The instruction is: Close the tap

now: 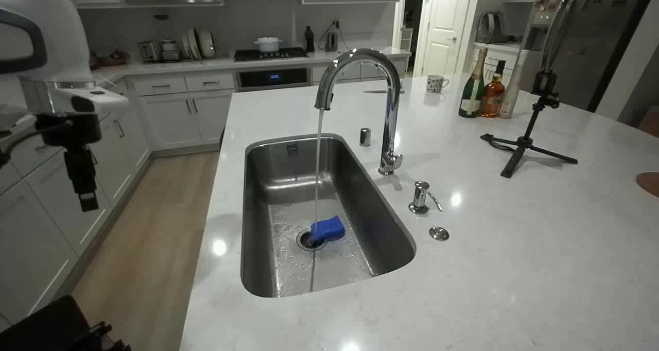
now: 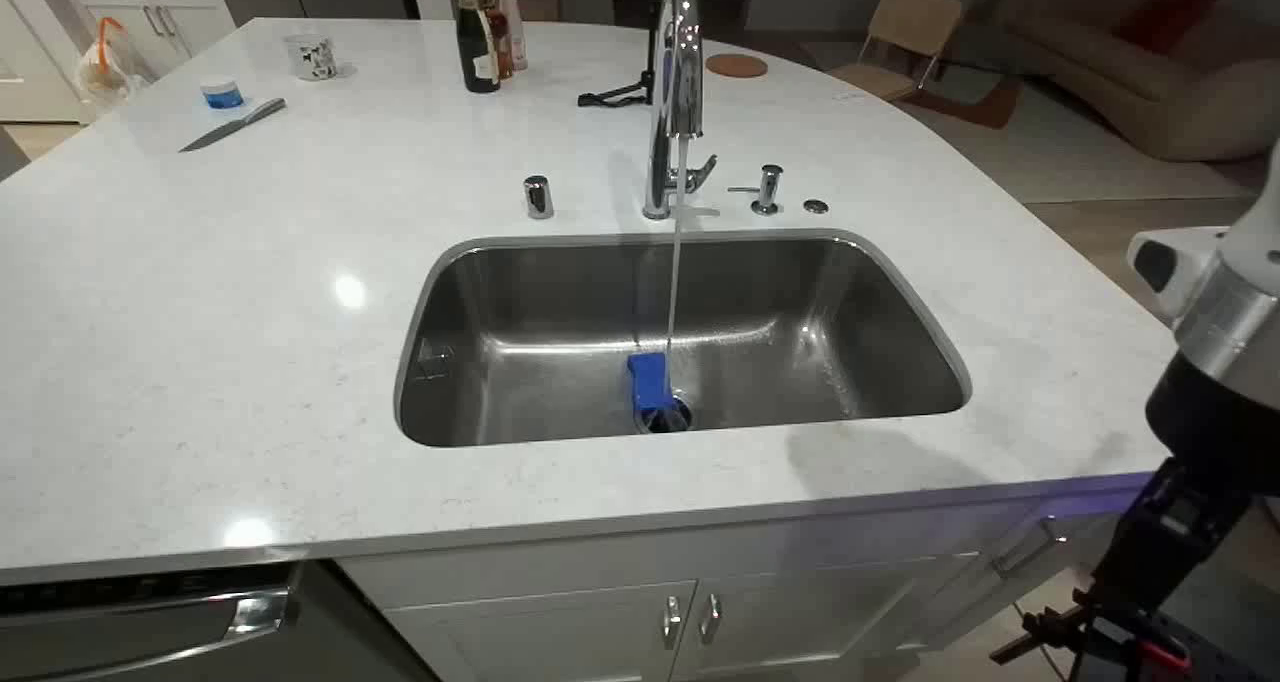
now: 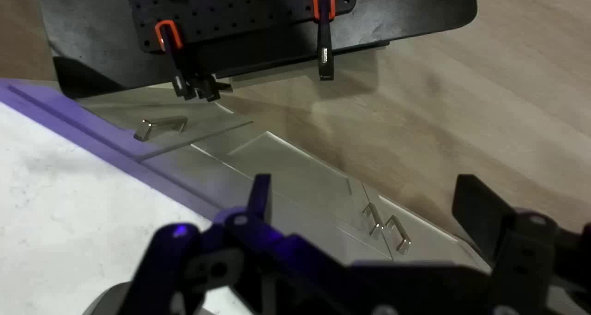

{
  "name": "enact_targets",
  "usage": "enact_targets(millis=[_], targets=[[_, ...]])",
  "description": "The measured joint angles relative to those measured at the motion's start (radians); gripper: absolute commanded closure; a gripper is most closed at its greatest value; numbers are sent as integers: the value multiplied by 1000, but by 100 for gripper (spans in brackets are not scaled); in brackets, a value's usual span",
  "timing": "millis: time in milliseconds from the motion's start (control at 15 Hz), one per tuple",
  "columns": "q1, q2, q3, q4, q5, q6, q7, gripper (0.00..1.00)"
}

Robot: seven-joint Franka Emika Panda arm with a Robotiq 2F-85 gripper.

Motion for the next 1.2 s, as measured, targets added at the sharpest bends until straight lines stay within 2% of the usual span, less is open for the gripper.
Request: enact_targets(millis=[667, 867, 1200], targets=[[-1, -1, -7, 5, -2, 13, 0, 0], [-23, 5, -15, 7, -18, 99, 35, 0], [-124, 85, -23, 15, -108, 283, 161, 0]])
